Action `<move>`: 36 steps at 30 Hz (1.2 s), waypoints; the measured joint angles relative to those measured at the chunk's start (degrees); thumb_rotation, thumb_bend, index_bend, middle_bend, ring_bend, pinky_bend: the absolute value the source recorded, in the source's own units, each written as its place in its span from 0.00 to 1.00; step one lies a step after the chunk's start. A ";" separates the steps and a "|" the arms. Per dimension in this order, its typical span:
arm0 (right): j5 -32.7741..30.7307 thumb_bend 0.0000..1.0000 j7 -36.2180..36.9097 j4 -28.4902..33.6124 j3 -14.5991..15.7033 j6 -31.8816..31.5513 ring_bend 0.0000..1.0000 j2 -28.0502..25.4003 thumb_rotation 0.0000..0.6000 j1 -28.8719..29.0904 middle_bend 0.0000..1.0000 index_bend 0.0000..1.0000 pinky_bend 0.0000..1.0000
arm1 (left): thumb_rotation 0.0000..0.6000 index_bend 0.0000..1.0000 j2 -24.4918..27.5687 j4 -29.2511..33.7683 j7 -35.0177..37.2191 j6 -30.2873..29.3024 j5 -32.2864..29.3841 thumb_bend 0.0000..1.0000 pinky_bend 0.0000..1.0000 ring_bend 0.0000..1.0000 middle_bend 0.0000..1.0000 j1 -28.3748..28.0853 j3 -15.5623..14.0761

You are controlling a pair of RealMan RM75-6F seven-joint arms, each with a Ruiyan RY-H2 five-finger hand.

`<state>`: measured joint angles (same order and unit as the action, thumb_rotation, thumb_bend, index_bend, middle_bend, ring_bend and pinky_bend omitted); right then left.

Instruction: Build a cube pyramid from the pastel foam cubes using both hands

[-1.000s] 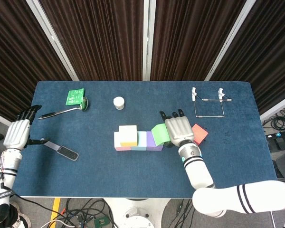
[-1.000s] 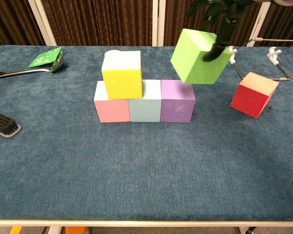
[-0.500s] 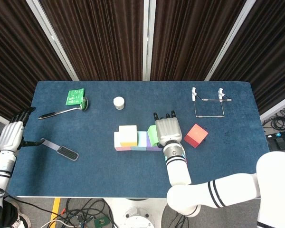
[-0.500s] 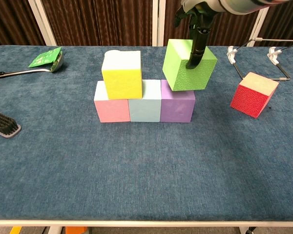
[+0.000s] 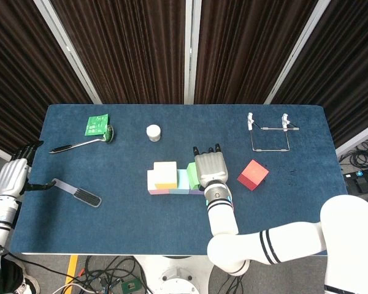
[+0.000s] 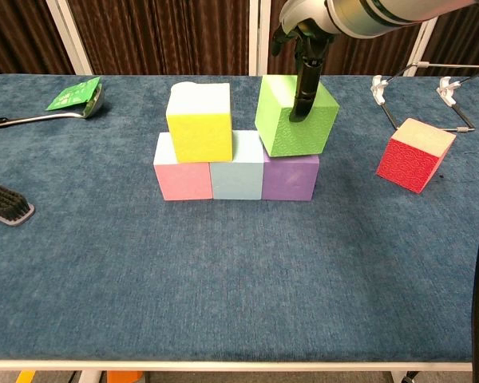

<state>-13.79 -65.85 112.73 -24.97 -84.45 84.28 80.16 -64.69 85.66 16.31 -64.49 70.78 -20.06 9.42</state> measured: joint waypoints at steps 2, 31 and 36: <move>-0.25 0.10 -0.38 -0.03 -0.32 0.02 0.13 0.13 1.00 -0.02 0.50 0.00 0.00 | 1.00 0.08 -0.03 -0.12 0.13 0.10 0.07 0.09 0.07 0.01 0.05 0.02 0.01; 0.82 0.09 -0.82 2.21 -3.44 3.93 0.00 -2.23 1.00 -2.85 0.12 0.00 0.00 | 1.00 0.08 -0.28 -1.59 2.83 1.64 -0.04 0.09 0.07 0.01 0.05 0.68 -0.01; 5.89 0.04 -0.01 8.02 -2.59 8.27 0.00 -9.65 1.00 -6.40 0.05 0.00 0.00 | 1.00 0.08 0.29 -0.68 2.15 1.87 0.04 0.09 0.07 0.01 0.05 0.64 -0.05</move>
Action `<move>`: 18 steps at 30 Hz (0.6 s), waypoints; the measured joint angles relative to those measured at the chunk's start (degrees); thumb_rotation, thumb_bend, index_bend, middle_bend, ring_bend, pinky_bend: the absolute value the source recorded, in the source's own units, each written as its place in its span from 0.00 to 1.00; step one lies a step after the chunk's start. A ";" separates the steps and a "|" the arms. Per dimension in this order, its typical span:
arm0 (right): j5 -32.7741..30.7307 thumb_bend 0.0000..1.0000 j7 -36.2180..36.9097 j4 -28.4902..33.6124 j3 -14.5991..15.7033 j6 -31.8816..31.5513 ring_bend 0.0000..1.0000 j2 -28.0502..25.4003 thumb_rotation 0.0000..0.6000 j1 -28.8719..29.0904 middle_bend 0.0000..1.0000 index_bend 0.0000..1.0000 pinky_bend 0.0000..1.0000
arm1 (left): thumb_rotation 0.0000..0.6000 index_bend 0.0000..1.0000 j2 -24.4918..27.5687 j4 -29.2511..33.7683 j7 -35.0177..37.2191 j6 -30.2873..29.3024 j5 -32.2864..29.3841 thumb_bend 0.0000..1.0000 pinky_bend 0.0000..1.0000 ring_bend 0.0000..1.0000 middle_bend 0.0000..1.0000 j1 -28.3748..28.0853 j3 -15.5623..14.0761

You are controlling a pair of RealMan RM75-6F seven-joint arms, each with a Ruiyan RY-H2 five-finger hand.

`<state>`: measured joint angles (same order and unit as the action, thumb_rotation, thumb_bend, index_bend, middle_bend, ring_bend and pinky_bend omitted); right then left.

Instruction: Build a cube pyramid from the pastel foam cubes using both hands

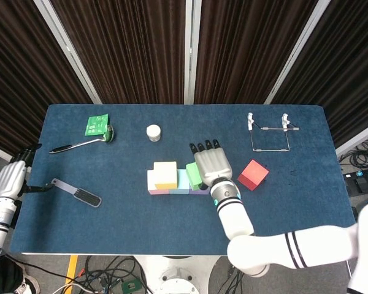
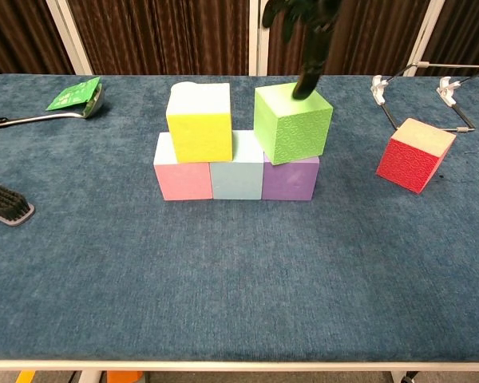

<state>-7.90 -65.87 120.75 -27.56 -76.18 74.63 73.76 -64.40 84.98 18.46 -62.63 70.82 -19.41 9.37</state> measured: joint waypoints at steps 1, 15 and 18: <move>1.15 0.04 0.38 0.86 0.33 1.27 0.00 -1.69 1.00 -0.97 0.04 0.00 0.00 | 1.00 0.08 0.06 0.16 -0.31 0.05 -0.05 0.09 0.07 0.01 0.05 -0.05 0.02; 37.56 0.03 30.62 -7.57 3.85 33.92 0.00 -10.76 1.00 -20.83 0.02 0.00 0.00 | 1.00 0.08 -2.33 0.58 -6.65 2.13 -3.45 0.09 0.07 0.01 0.05 -2.10 0.64; 47.18 0.03 40.47 -13.46 3.69 40.44 0.00 -9.71 1.00 -24.43 0.03 0.00 0.00 | 1.00 0.08 -2.57 0.87 -7.64 2.39 -4.39 0.09 0.07 0.01 0.05 -2.25 0.72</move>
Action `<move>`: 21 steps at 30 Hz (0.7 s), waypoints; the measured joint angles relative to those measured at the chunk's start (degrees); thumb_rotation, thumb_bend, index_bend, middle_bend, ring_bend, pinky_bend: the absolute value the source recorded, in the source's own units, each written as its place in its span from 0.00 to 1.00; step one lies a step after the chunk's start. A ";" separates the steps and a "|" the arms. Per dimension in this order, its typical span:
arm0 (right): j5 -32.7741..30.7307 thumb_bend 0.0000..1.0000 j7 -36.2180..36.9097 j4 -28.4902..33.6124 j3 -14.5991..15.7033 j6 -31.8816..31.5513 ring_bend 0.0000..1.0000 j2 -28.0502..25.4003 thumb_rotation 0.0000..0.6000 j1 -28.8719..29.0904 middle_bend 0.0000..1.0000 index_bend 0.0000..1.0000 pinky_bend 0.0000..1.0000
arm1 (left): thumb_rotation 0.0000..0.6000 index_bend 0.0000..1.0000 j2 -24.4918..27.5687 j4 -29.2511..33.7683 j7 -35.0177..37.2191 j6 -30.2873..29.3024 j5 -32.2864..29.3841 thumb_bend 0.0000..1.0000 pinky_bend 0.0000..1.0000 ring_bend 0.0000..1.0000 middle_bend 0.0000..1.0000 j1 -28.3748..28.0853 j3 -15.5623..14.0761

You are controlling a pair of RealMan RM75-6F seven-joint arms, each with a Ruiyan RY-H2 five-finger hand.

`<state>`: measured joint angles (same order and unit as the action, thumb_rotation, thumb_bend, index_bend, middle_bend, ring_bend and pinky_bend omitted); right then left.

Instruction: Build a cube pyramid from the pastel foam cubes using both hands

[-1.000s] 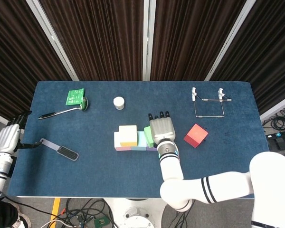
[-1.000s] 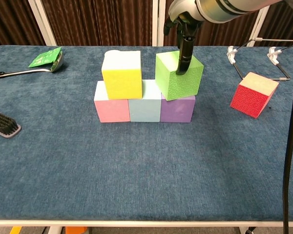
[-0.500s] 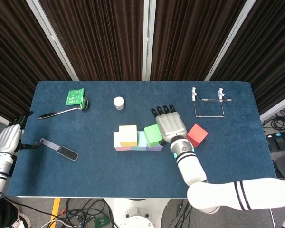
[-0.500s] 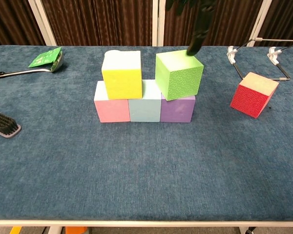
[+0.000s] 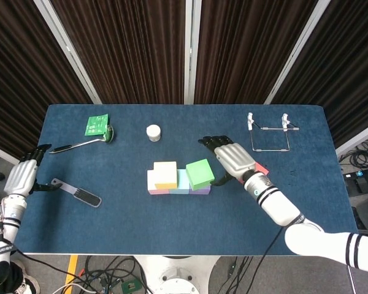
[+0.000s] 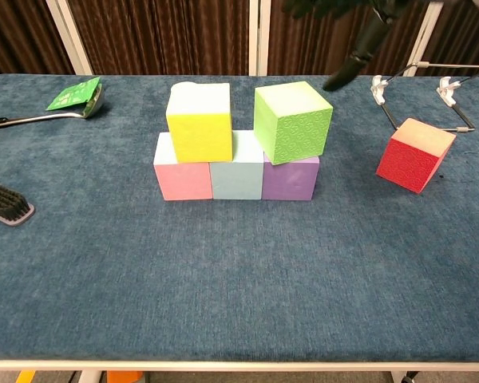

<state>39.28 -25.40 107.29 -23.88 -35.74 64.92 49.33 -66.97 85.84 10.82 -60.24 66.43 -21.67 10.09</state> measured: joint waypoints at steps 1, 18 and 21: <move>2.69 0.03 2.74 -1.75 -0.10 1.84 0.00 0.34 1.00 -0.91 0.03 0.00 0.00 | 1.00 0.08 -0.03 0.12 -0.22 0.03 -0.15 0.09 0.07 0.01 0.05 -0.02 0.02; 39.80 0.04 42.33 -15.88 -1.79 9.33 0.00 5.49 1.00 -9.69 0.11 0.00 0.00 | 1.00 0.08 -0.01 1.52 -2.33 -0.93 -1.36 0.09 0.07 0.01 0.05 -0.37 1.05; 44.01 0.04 48.36 -17.67 -0.37 7.98 0.00 6.05 1.00 -9.29 0.13 0.00 0.00 | 1.00 0.08 -0.17 1.51 -2.69 -0.97 -1.54 0.09 0.07 0.01 0.05 -0.40 1.05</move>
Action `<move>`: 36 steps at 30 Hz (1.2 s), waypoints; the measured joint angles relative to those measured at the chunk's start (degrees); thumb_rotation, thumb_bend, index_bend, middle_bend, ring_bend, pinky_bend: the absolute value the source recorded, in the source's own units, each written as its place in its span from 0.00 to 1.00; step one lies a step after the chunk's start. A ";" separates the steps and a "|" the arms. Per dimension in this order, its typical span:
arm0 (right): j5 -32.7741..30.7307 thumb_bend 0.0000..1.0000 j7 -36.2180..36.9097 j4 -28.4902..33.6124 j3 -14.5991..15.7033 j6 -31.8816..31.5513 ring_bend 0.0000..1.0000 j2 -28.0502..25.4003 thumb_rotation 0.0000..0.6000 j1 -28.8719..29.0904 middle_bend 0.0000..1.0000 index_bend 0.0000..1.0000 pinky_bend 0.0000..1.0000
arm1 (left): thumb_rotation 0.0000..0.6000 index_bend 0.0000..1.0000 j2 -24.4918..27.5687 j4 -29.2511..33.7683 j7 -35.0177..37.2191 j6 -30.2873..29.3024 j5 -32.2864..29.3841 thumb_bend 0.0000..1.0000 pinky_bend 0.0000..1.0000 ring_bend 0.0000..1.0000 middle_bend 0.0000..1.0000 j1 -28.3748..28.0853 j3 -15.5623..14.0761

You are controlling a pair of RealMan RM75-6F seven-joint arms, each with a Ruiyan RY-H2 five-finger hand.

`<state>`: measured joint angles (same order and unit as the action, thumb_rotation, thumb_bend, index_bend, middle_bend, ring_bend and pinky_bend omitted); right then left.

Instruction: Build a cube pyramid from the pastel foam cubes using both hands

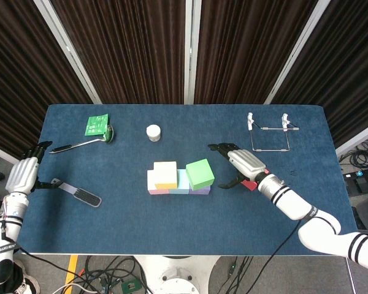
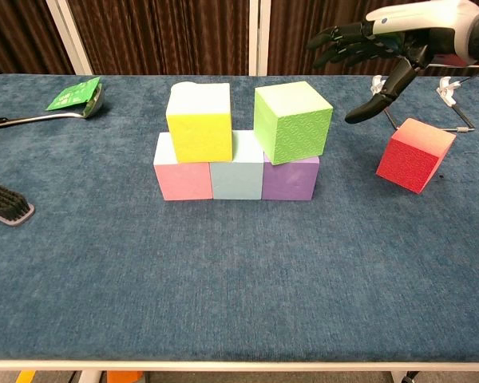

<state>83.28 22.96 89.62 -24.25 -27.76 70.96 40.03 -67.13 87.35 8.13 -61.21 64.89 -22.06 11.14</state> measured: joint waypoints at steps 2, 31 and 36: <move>2.52 0.04 3.71 -1.43 1.19 -1.26 0.00 0.43 1.00 0.73 0.15 0.00 0.00 | 1.00 0.08 -0.07 0.01 -0.25 -0.05 -0.20 0.09 0.07 0.01 0.05 -0.02 0.05; 5.62 0.09 13.68 -9.37 12.26 -6.91 0.00 3.82 1.00 13.14 0.25 0.00 0.00 | 1.00 0.08 -0.41 -0.80 0.10 -0.05 -0.09 0.09 0.07 0.01 0.05 0.19 -0.04; 4.69 0.10 13.07 -9.20 13.11 -7.38 0.00 3.84 1.00 13.67 0.26 0.00 0.00 | 1.00 0.08 -0.45 -0.77 0.15 -0.21 0.07 0.09 0.07 0.01 0.05 0.29 -0.08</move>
<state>87.97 36.03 80.42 -11.13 -35.14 74.80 53.70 -67.58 86.58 8.28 -61.42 64.96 -21.77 11.05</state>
